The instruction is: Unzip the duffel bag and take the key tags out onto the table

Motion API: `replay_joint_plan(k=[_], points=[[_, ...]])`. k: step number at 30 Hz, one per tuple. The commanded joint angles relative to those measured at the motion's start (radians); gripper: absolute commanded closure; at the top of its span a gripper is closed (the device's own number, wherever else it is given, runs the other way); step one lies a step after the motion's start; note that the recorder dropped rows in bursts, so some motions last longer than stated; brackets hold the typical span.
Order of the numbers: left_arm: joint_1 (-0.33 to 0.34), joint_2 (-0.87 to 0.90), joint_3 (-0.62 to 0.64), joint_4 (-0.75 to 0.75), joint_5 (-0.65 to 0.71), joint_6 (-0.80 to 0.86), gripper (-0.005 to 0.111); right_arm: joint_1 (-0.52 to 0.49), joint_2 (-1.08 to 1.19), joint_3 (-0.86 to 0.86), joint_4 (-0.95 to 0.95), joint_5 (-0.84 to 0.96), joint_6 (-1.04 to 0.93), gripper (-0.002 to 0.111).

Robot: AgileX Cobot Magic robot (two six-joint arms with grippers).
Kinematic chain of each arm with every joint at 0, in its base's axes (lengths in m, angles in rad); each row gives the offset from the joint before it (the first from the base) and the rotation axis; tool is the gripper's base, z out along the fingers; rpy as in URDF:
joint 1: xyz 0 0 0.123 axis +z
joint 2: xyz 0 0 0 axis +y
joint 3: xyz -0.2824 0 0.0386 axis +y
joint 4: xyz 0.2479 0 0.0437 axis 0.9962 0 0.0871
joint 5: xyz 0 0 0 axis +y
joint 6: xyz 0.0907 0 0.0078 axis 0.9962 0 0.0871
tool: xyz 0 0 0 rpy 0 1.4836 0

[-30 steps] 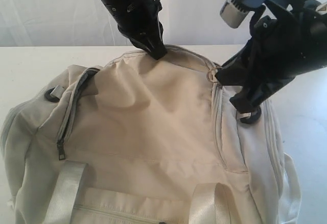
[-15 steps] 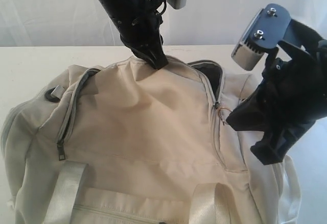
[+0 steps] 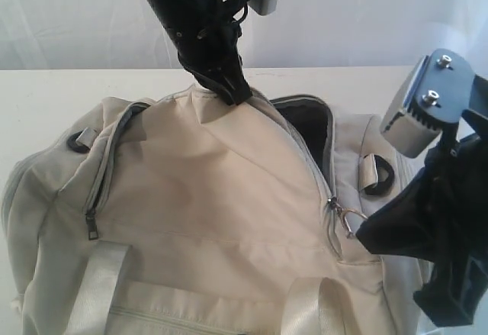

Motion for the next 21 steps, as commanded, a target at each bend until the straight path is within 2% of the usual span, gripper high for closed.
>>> replay_joint_plan(k=[1, 10, 17, 21], points=[[0.005, -0.006, -0.002, 0.06, -0.012, -0.019, 0.107, -0.001, -0.046, 0.063, 0.011, 0.112, 0.028, 0.108], [0.005, -0.006, -0.002, 0.06, -0.012, -0.027, 0.107, -0.001, -0.085, 0.152, 0.077, 0.133, 0.025, 0.108], [0.005, -0.006, -0.002, 0.019, 0.028, -0.018, 0.107, -0.001, -0.085, 0.126, 0.147, -0.214, -0.006, 0.108], [0.005, -0.008, -0.002, 0.013, 0.042, -0.01, 0.107, -0.001, -0.085, 0.073, 0.177, -0.285, -0.006, 0.108]])
